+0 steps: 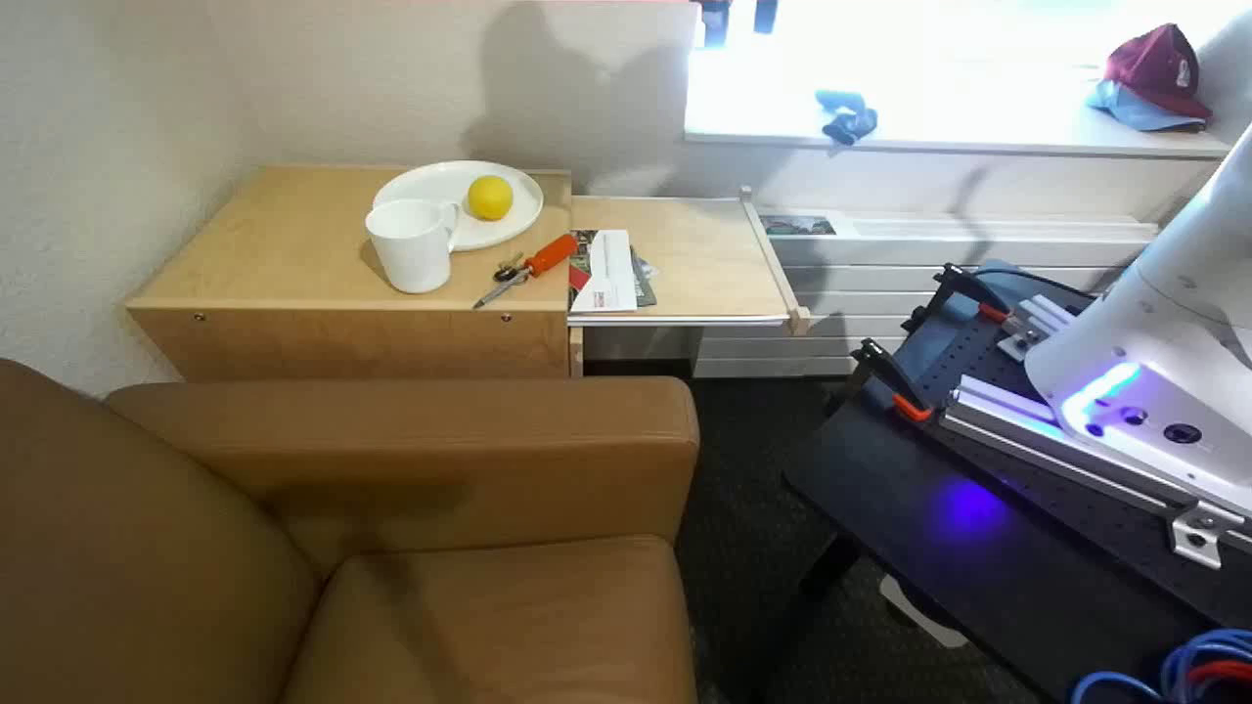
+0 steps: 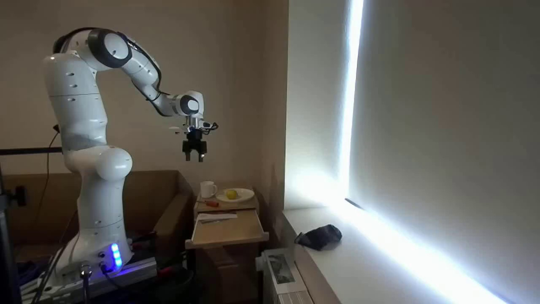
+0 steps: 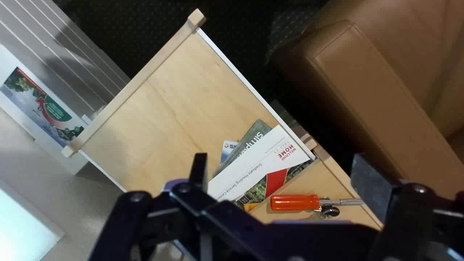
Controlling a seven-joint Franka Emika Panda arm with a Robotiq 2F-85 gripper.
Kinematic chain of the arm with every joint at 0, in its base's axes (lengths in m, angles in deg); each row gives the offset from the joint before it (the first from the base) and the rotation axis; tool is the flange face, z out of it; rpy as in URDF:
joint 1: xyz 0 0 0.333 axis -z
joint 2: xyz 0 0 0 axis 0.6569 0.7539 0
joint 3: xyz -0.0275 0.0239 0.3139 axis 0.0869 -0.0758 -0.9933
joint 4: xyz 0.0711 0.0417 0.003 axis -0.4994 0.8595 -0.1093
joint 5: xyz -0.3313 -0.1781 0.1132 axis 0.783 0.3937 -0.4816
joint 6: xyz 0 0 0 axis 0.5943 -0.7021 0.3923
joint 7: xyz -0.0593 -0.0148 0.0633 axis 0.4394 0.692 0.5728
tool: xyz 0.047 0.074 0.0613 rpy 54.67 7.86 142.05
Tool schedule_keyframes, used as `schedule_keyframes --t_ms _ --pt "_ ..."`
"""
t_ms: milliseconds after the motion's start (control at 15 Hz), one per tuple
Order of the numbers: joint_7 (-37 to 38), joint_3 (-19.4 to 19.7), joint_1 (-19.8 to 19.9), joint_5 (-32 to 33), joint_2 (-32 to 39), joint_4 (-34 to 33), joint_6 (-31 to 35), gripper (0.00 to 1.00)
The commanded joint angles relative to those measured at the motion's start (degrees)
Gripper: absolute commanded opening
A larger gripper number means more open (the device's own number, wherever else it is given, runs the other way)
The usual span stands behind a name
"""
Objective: Take the lemon from the plate and put it on the pullout table
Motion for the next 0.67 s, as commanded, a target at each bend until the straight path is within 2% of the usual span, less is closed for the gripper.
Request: schedule_keyframes --t_ms 0,67,200,333,600 --pt "0.11 0.64 -0.68 0.13 0.05 -0.09 -0.11 1.0" --pt "0.11 0.64 -0.68 0.13 0.05 -0.09 -0.11 1.0" --pt "5.93 -1.32 -1.04 2.81 7.24 -3.37 2.27 1.0" --pt "9.57 -2.12 -2.33 1.07 13.97 -7.35 4.07 1.0" --pt "20.82 -1.06 -6.64 3.45 27.52 -18.1 7.94 1.0"
